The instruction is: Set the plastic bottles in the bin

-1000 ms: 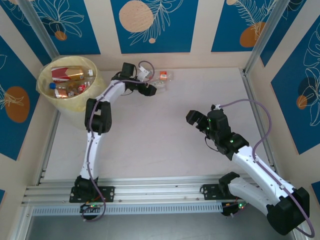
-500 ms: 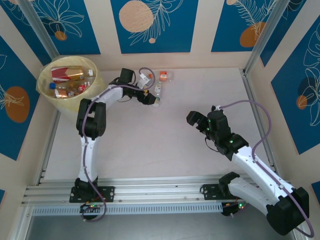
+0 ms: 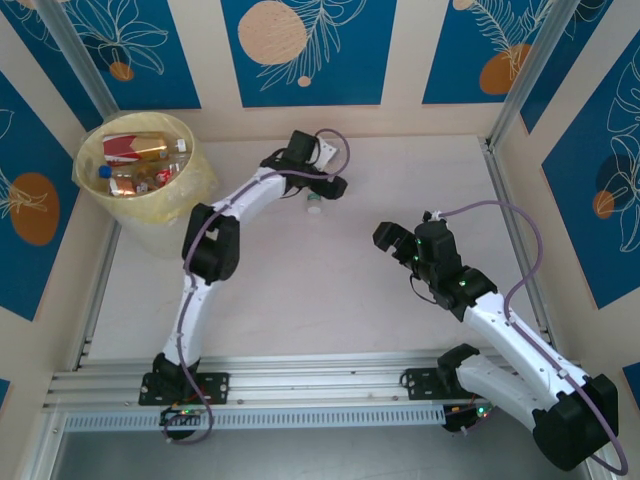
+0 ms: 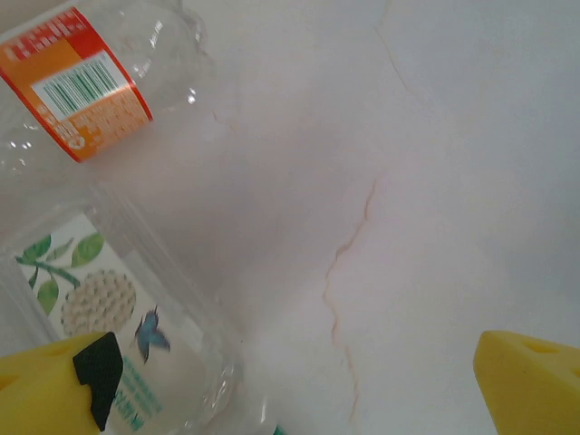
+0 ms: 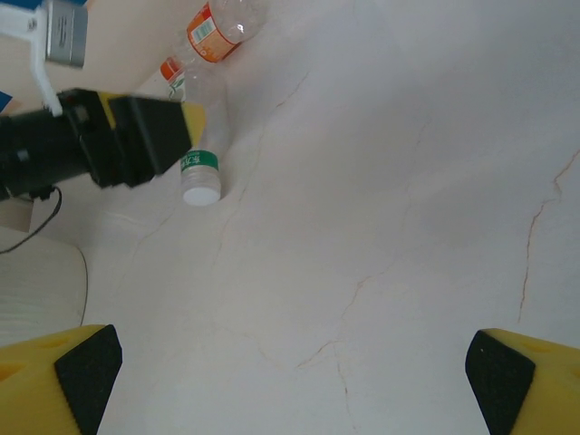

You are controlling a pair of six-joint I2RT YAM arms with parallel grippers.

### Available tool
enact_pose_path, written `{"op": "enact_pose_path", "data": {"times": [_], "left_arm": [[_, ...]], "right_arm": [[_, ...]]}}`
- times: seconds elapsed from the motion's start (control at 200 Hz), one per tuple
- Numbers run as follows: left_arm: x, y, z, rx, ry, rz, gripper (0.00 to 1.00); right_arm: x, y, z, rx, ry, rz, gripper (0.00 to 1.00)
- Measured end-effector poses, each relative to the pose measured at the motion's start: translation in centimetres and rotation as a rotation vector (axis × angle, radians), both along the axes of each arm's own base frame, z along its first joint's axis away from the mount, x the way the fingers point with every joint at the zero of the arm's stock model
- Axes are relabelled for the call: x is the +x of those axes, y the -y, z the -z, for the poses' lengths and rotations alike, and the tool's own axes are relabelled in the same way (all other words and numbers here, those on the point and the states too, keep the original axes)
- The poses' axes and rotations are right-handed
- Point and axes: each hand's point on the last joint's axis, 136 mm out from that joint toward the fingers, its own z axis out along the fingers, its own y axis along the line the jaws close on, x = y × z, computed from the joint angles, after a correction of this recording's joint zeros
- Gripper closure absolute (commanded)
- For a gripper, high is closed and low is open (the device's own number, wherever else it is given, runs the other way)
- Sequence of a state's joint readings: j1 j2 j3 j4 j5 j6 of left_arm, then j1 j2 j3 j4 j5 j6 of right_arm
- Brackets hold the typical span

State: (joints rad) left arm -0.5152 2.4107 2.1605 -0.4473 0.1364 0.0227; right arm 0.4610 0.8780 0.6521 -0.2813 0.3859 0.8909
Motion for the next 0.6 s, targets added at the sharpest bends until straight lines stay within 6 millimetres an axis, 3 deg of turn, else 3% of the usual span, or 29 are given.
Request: {"op": "enact_pose_path", "data": {"times": [0.125, 0.275, 0.325, 0.47, 0.6], "left_arm": [[1.6, -0.2, 0.0, 0.002, -0.022, -0.114, 0.0], [2.8, -1.4, 2.4, 0.04, -0.067, -0.207, 0.0], [3.3, -1.5, 2.4, 0.042, -0.058, -0.232, 0.0], [3.8, -1.9, 3.1, 0.061, -0.073, -0.278, 0.0], [3.8, -2.4, 5.0, 0.1, -0.101, -0.301, 0.04]], "right_arm": [[0.0, 0.1, 0.0, -0.001, 0.0, 0.004, 0.0], [-0.2, 0.3, -0.2, 0.003, 0.008, 0.005, 0.0], [-0.2, 0.4, -0.1, 0.002, 0.008, 0.008, 0.0], [-0.2, 0.5, 0.0, 0.0, 0.007, 0.014, 0.0], [-0.2, 0.7, 0.0, 0.0, 0.006, 0.018, 0.0]]}}
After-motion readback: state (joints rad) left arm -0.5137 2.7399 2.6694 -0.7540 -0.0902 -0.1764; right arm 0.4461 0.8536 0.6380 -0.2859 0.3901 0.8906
